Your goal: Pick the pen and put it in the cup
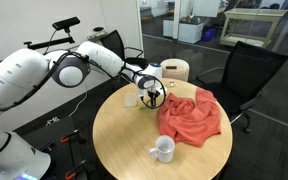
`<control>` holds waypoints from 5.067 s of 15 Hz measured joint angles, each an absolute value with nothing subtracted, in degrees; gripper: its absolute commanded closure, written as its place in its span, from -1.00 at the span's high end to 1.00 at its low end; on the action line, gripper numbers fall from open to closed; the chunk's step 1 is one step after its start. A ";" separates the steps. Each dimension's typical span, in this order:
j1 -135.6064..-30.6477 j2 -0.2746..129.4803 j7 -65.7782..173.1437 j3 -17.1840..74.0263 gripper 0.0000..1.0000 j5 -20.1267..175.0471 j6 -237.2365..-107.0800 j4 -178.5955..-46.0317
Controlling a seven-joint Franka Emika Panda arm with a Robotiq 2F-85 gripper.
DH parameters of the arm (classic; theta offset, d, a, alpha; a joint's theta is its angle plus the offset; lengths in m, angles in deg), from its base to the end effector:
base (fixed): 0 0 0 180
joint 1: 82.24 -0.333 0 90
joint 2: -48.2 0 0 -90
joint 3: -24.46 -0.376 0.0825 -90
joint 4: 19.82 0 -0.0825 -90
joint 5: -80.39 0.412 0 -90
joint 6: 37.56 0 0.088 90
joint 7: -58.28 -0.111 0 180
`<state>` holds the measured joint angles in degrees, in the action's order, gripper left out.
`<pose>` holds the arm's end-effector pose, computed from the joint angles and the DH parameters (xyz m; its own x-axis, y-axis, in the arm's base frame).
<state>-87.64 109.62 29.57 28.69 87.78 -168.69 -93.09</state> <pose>0.8013 0.0350 0.0944 0.8599 -0.5062 -0.0650 -0.5070 -0.8619 0.0047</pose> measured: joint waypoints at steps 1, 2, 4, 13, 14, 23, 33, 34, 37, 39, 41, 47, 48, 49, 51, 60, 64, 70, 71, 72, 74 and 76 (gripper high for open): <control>-87.88 108.68 29.22 29.01 -0.94 87.77 -168.68 -93.63; -88.20 107.30 28.76 29.34 -0.94 87.69 -168.68 -94.59; -89.15 103.57 28.51 30.17 -0.94 87.51 -168.68 -97.62; -90.88 83.50 26.30 34.01 -0.94 84.30 -168.40 -117.66; -90.69 81.37 26.30 34.42 -0.94 83.69 -168.40 -119.89; -87.44 68.40 27.41 34.32 -0.75 82.45 -168.41 -132.64; -87.52 69.56 22.51 34.08 -0.94 79.60 -169.84 -132.39; -87.75 69.76 19.17 34.31 -0.94 77.73 -171.06 -132.41; -89.34 70.38 6.85 35.92 -0.94 70.30 -175.13 -132.68; -90.88 70.66 -2.22 37.51 -0.94 64.45 -176.32 -132.73; -92.46 70.72 -11.68 39.21 -0.94 58.11 -176.34 -132.75; -94.61 70.70 -37.50 41.70 -0.94 41.07 -170.03 -132.67; -94.65 70.69 -40.96 41.57 -0.94 39.01 -167.63 -132.59; -94.66 70.68 -44.25 41.31 -0.94 37.17 -164.91 -132.46; -94.62 70.67 -50.06 40.43 -0.94 34.15 -159.10 -132.08; -93.07 70.68 -70.03 34.98 -0.94 27.87 -134.20 -129.46; -90.77 70.71 -72.24 33.69 -0.94 24.73 -130.53 -128.95; -85.42 71.48 -68.07 31.92 -0.94 19.17 -134.82 -128.94; -84.68 71.92 -67.47 31.69 -0.94 18.55 -135.88 -128.89; -84.05 72.47 -66.78 31.53 -0.94 18.08 -136.87 -128.77; -83.18 73.82 -66.14 31.40 -0.94 17.53 -138.38 -128.20; -82.62 75.48 -65.63 31.36 -0.94 17.23 -139.04 -127.06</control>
<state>-82.62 75.48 -65.63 31.36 17.23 -139.04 -127.06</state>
